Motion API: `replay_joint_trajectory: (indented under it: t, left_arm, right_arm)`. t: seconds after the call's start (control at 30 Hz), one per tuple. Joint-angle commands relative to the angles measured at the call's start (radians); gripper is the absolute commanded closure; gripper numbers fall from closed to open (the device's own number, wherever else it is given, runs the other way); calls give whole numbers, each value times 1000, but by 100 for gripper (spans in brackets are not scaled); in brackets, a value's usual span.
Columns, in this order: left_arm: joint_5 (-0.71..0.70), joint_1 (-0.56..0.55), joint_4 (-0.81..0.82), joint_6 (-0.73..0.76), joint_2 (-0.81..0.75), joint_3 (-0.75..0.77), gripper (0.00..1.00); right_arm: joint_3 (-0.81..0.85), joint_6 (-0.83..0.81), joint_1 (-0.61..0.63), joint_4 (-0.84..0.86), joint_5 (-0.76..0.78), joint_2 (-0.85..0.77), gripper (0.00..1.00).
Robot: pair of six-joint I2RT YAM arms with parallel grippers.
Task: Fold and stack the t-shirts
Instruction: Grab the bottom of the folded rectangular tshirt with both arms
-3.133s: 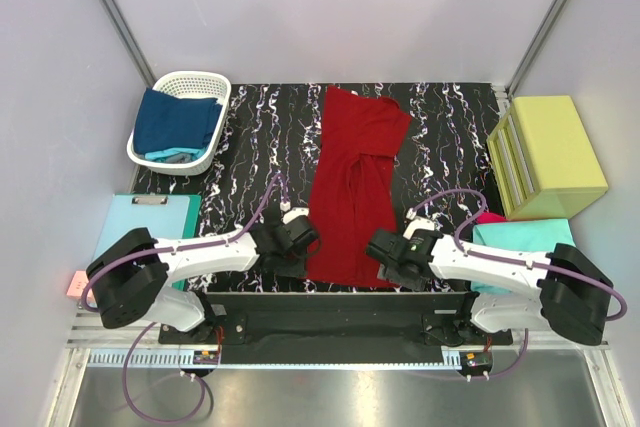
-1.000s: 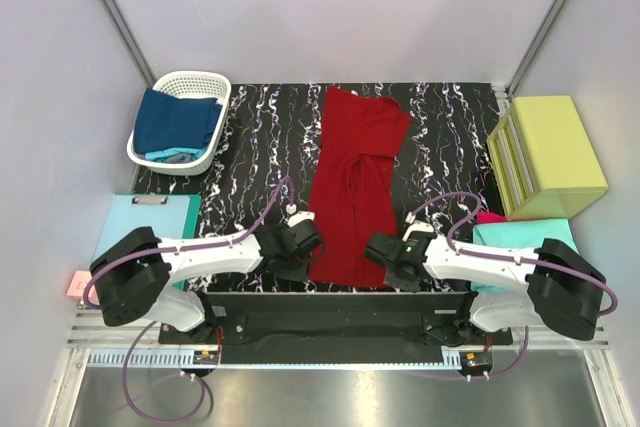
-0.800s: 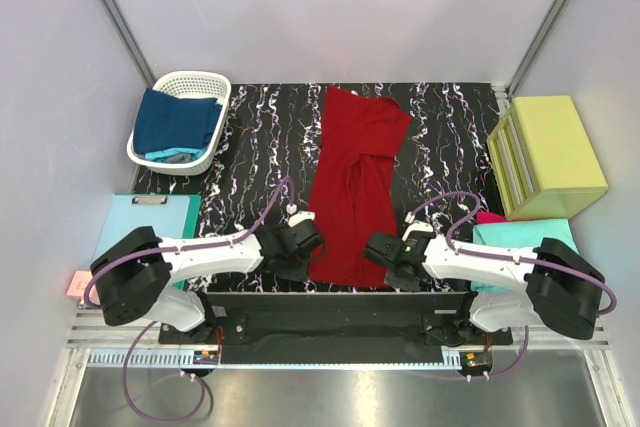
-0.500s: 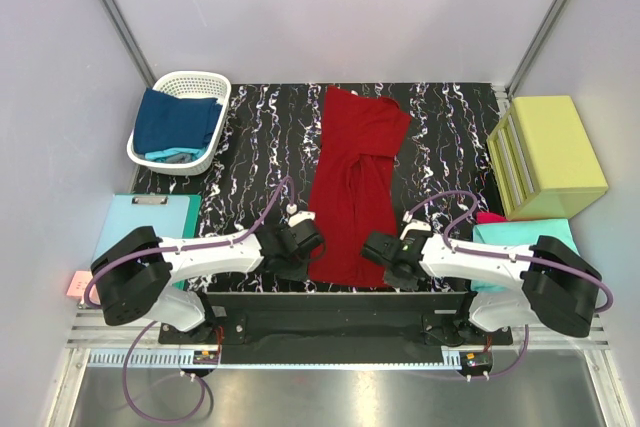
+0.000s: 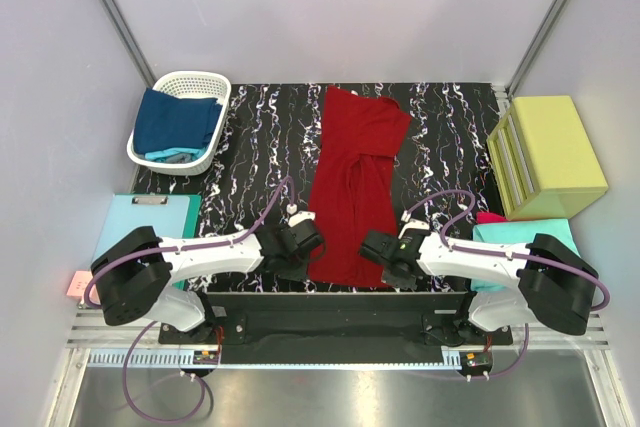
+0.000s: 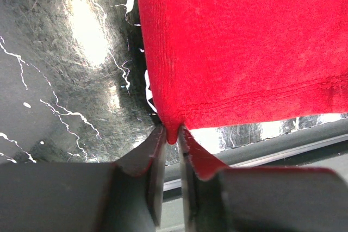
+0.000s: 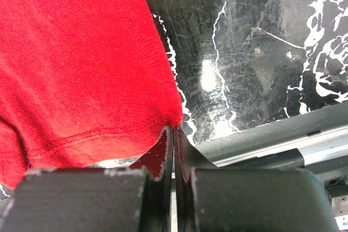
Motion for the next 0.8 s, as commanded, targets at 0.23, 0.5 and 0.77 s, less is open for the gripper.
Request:
replay_joint_trajectory:
  t: [0.23,0.5,0.77]
  left_arm:
    - [-55,-15,-26,24,-41,41,100]
    - [-84,-28,-41,32,-78,55,100]
    - [-124,-28,-92,58,-89,149,100]
  right_arm:
    - [40,-3,10,-35,19,-10,100]
    - [84,3,49,-83,73,-36,100]
    - [159,4,54,-149,123,-65,100]
